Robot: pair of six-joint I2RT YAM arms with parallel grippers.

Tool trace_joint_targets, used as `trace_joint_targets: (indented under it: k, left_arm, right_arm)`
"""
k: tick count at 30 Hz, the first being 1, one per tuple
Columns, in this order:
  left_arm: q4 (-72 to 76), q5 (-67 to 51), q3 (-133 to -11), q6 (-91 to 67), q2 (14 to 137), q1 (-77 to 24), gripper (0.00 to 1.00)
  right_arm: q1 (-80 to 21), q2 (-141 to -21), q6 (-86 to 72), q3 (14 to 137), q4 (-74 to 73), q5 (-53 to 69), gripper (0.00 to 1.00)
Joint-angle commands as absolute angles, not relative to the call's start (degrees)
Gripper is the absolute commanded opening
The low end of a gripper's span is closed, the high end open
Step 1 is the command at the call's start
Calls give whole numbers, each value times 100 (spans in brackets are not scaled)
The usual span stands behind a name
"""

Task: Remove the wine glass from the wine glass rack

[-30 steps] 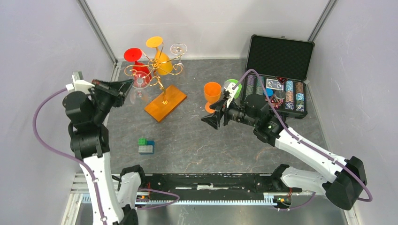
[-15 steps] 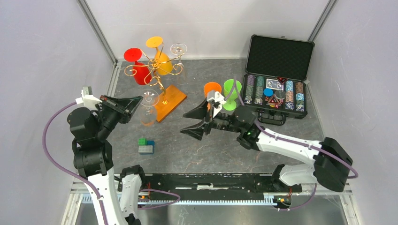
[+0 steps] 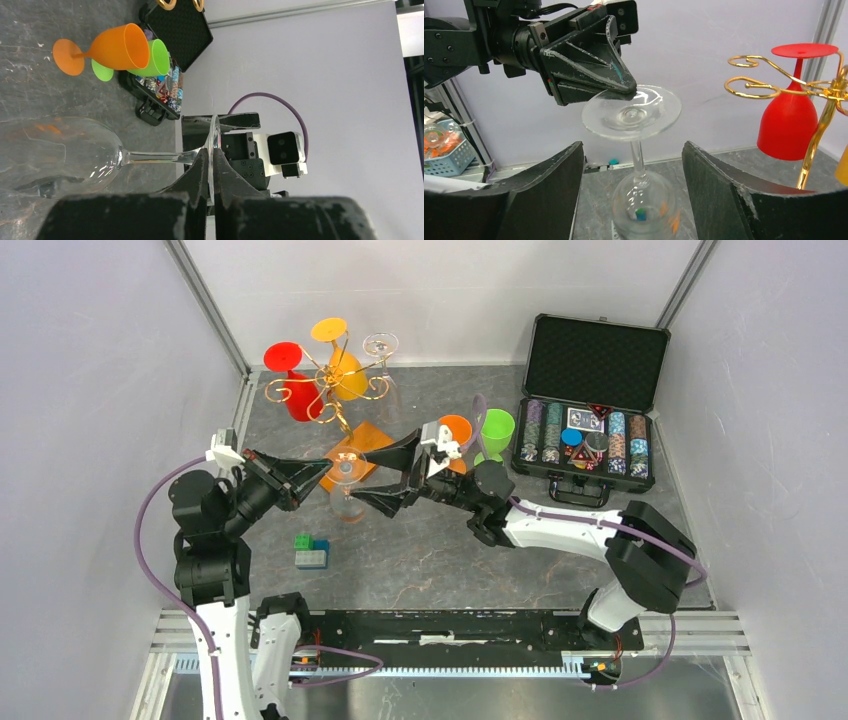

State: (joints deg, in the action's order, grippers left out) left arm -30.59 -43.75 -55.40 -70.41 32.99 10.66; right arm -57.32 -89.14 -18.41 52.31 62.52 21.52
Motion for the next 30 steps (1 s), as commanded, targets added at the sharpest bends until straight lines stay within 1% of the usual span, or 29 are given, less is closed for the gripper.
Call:
trace_joint_targets:
  k: [1,5,7,11,15,19,20,22,23,24,25,26,27,28,30]
  left_arm:
    - [-2340,-4767,-5585,-7462,3244,968,2]
    - [-2217,-4808,-5596,-7533,3249,914,2]
    - [-2171,-4832,-5614,-7556,3255,903,2]
    - [-2066,-4886,-5655,-7655,3260,870,2]
    - [-2074,-4901,-5726,-7677,3274,853,2]
    - [-2074,-4912,-5757,-7693,3267,831,2]
    - [-2070,-4913,-5757,-7695,3267,834,5]
    - [-2074,-4907,-5757,-7697,3255,835,22]
    - [-2073,-4909,-5757,-7686,3259,835,32]
    - [-2073,-4898,-5757,-7683,3261,835,45]
    - [-2073,-4882,-5762,-7659,3256,835,60]
    - [-2074,-4863,-5744,-7613,3251,831,70]
    - [-2073,-4844,-5725,-7573,3237,835,77]
    - [-2069,-4811,-5693,-7501,3227,835,80]
    - [-2074,-4575,-5562,-7336,3187,826,82]
  right_arm:
    - [-5734,-9179,-1252,5770,6629,2537,76]
    - [-5735,-9345,-970,5978,6302,2939,72]
    - [-5739,-9435,-999,6047,6303,3094,68]
    - [-5741,-9612,-1114,6225,6275,3199,47]
    - [-5739,-9705,-1326,6316,6407,3202,29]
    - [-5739,-9653,-1544,6178,6758,2961,5]
    - [-5737,-9603,-1594,6105,6863,2875,0]
    - [-5732,-9469,-1659,5941,7050,2656,0]
    - [-5738,-9376,-1663,5839,7131,2503,0]
    - [-5736,-9287,-1668,5738,7183,2342,0]
    - [-5737,-9166,-1680,5636,7247,2195,0]
    - [-5731,-9049,-1691,5489,7323,1984,0]
    - [-5737,-8871,-1703,5340,7401,1787,0]
    - [-5731,-8691,-1729,5140,7500,1504,0]
    - [-5730,-8321,-1837,4702,7721,834,0]
